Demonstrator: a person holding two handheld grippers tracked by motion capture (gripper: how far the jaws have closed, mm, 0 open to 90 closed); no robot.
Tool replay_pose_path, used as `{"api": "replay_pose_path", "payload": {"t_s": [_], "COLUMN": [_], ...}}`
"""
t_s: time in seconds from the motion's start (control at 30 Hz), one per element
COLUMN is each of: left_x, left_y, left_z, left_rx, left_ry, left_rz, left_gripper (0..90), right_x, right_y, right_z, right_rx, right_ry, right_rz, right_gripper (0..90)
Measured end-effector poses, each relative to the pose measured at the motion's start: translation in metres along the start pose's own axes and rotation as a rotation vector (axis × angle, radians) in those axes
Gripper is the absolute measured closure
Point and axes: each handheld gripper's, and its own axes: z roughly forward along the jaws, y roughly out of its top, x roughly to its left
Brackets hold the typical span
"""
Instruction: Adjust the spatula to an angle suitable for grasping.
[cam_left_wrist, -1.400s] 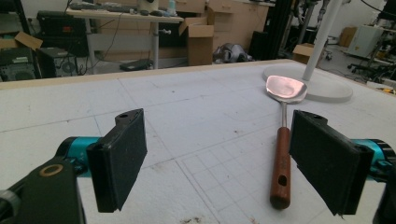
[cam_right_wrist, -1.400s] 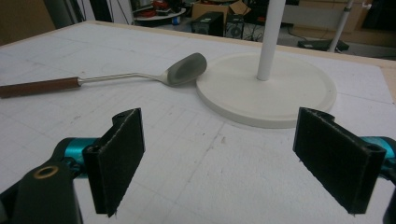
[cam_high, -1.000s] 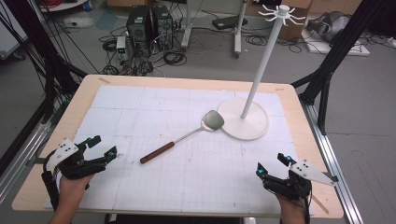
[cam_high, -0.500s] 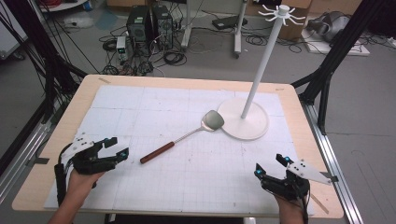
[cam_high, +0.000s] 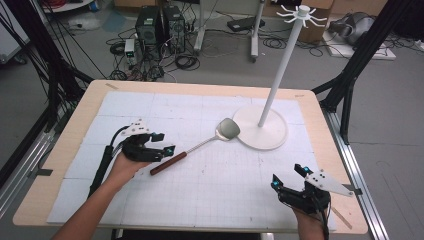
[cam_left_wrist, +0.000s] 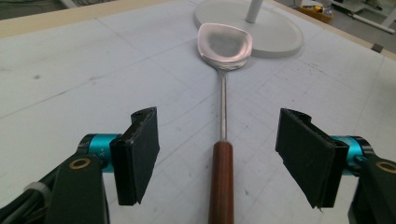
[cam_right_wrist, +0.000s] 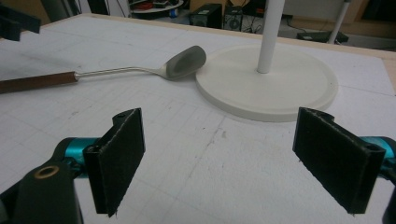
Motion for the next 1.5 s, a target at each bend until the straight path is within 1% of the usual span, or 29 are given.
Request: {"api": "replay_pose_path", "payload": {"t_s": [0.1,0.13,0.23,0.27,0.3,0.33,0.43,0.47,0.5,0.53,0.6,0.67,0.7,0.83,0.87,0.9,0.93,1.03,1.07,1.13,1.17,1.2,1.27,1.37,1.4,1.43,1.47,1.5], "left_x": [-0.002,-0.002,-0.004,-0.004,-0.005,-0.006,-0.007,-0.007,-0.008,-0.008,-0.008,-0.007,-0.007,-0.005,-0.005,-0.005,-0.005,-0.005,-0.006,-0.007,-0.008,-0.008,-0.009,-0.01,-0.01,-0.011,-0.012,-0.012], "left_y": [0.012,0.014,0.023,0.025,0.026,0.028,0.028,0.028,0.028,0.028,0.027,0.026,0.024,0.021,0.021,0.021,0.02,0.019,0.019,0.018,0.018,0.017,0.017,0.017,0.017,0.016,0.016,0.017], "left_z": [0.019,0.023,0.042,0.047,0.052,0.06,0.076,0.079,0.084,0.087,0.092,0.095,0.097,0.1,0.101,0.101,0.101,0.101,0.102,0.102,0.103,0.104,0.104,0.104,0.104,0.103,0.103,0.103], "left_rx": [0.037,0.054,0.108,0.126,0.142,0.167,0.226,0.241,0.248,0.253,0.267,0.29,0.295,0.327,0.334,0.342,0.345,0.355,0.358,0.367,0.369,0.382,0.382,0.387,0.387,0.389,0.395,0.4], "left_ry": [-0.014,-0.016,-0.018,-0.028,-0.034,-0.041,-0.053,-0.052,-0.055,-0.057,-0.056,-0.045,-0.038,-0.028,-0.028,-0.025,-0.022,-0.023,-0.023,-0.021,-0.019,-0.023,-0.015,-0.017,-0.018,-0.017,-0.019,-0.018], "left_rz": [0.017,0.019,0.046,0.051,0.053,0.055,0.045,0.049,0.037,0.038,0.032,0.041,0.037,0.033,0.035,0.041,0.043,0.052,0.057,0.084,0.089,0.101,0.116,0.126,0.133,0.135,0.149,0.154], "left_gripper": [30.5,30.4,30.5,30.5,32.2,32.2,32.7,32.7,32.7,32.8,34.2,36.7,37.8,43.1,45.5,45.5,48.8,51.3,53.8,58.3,60.0,61.1,62.7,68.0,72.7,72.7,75.2,78.5], "right_x": [-0.003,-0.004,-0.006,-0.007,-0.008,-0.008,-0.009,-0.009,-0.009,-0.009,-0.01,-0.011,-0.011,-0.011,-0.011,-0.011,-0.011,-0.011,-0.011,-0.012,-0.012,-0.012,-0.012,-0.012,-0.012,-0.012,-0.012,-0.012], "right_y": [-0.002,-0.002,-0.003,-0.003,-0.004,-0.004,-0.004,-0.005,-0.005,-0.005,-0.005,-0.006,-0.006,-0.006,-0.006,-0.006,-0.006,-0.006,-0.006,-0.006,-0.006,-0.006,-0.006,-0.006,-0.006,-0.006,-0.006,-0.006], "right_z": [-0.002,-0.003,-0.005,-0.006,-0.007,-0.007,-0.008,-0.009,-0.009,-0.009,-0.01,-0.01,-0.01,-0.01,-0.01,-0.01,-0.01,-0.01,-0.01,-0.01,-0.01,-0.01,-0.01,-0.01,-0.01,-0.01,-0.01,-0.01], "right_rx": [0.001,0.0,0.001,-0.001,0.001,0.001,-0.002,0.001,-0.001,0.001,0.0,0.005,0.005,0.005,0.006,0.006,0.006,0.005,0.006,0.008,0.009,0.009,0.009,0.008,0.008,0.008,0.008,0.009], "right_ry": [-0.005,-0.009,-0.012,-0.014,-0.016,-0.016,-0.022,-0.022,-0.023,-0.021,-0.023,-0.025,-0.025,-0.024,-0.024,-0.024,-0.025,-0.024,-0.024,-0.025,-0.025,-0.025,-0.025,-0.027,-0.029,-0.029,-0.028,-0.029], "right_rz": [0.012,0.011,0.02,0.023,0.025,0.025,0.029,0.035,0.032,0.034,0.03,0.038,0.043,0.042,0.042,0.042,0.043,0.043,0.046,0.048,0.047,0.048,0.051,0.056,0.057,0.057,0.058,0.057], "right_gripper": [15.7,15.6,15.7,15.7,15.7,15.7,15.7,15.7,15.7,15.7,15.7,15.7,15.7,15.7,15.7,15.7,15.7,15.7,15.7,15.7,15.7,15.7,15.7,15.7,15.7,15.7,15.7,15.8]}}
